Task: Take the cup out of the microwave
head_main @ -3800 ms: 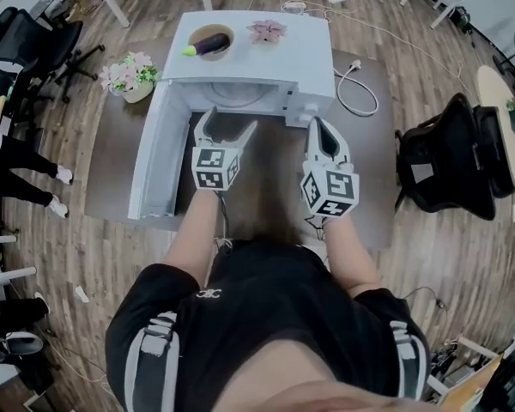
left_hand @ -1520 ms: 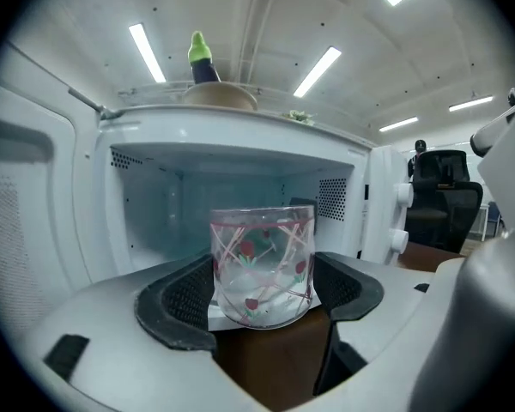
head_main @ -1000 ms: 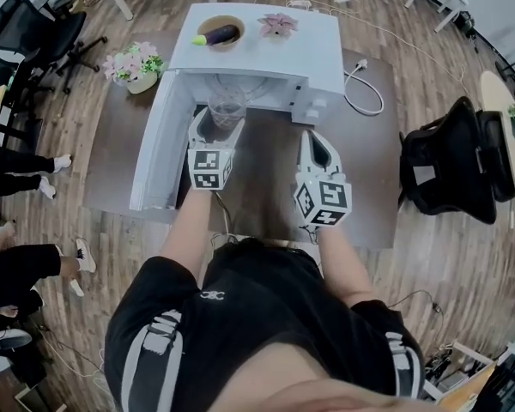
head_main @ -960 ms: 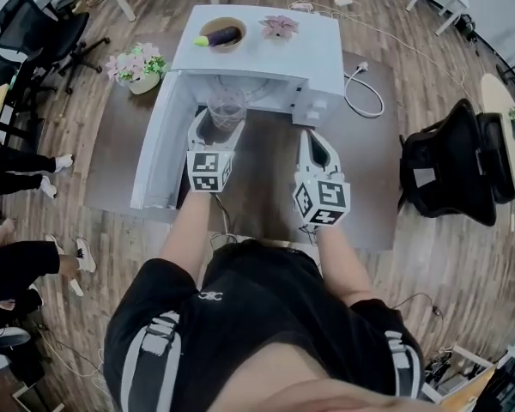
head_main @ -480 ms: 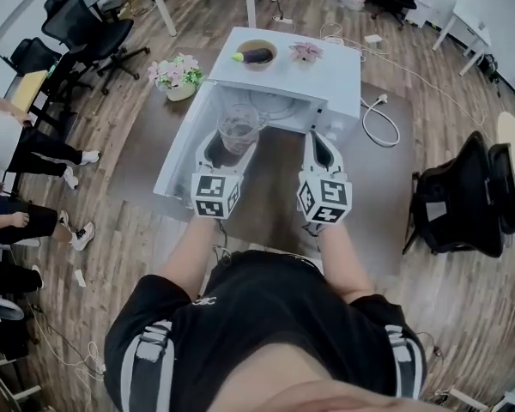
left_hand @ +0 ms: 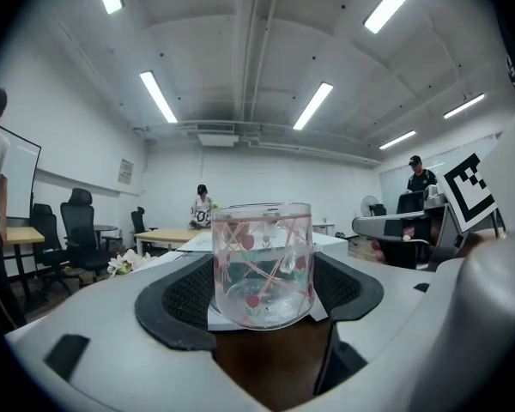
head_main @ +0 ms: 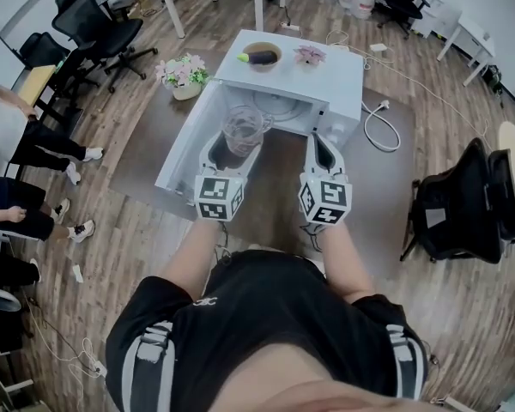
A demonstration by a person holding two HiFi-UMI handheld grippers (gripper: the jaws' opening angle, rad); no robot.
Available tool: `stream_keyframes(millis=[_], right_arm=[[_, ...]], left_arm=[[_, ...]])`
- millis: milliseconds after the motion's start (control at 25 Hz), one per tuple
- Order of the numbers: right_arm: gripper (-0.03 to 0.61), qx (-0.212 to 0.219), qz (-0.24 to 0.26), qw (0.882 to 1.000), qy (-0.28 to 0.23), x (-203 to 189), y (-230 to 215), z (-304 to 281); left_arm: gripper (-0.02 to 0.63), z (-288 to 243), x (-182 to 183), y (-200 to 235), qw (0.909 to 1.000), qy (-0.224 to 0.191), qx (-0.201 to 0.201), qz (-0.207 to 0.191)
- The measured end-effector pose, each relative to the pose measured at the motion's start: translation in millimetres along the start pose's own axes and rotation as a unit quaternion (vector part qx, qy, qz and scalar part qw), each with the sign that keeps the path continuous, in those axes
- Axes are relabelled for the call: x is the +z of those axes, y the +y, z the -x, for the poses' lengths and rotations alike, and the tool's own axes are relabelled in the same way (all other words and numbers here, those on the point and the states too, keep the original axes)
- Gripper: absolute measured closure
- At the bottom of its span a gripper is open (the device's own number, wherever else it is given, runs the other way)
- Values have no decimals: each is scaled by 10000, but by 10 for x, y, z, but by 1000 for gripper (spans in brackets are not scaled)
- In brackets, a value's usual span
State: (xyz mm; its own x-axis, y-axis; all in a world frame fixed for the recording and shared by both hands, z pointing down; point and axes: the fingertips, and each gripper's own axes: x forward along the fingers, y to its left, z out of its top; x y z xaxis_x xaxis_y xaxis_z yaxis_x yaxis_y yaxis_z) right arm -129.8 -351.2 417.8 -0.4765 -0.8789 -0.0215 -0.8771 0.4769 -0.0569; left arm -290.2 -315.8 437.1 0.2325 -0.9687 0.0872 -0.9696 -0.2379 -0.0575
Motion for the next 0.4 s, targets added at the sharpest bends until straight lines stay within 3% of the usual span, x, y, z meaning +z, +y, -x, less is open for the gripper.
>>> stream_keyframes(millis=[400], right_arm=[[578, -25, 82, 9999, -67, 14, 12, 67]], left_arm=[[250, 29, 45, -18, 9999, -107, -18, -35]])
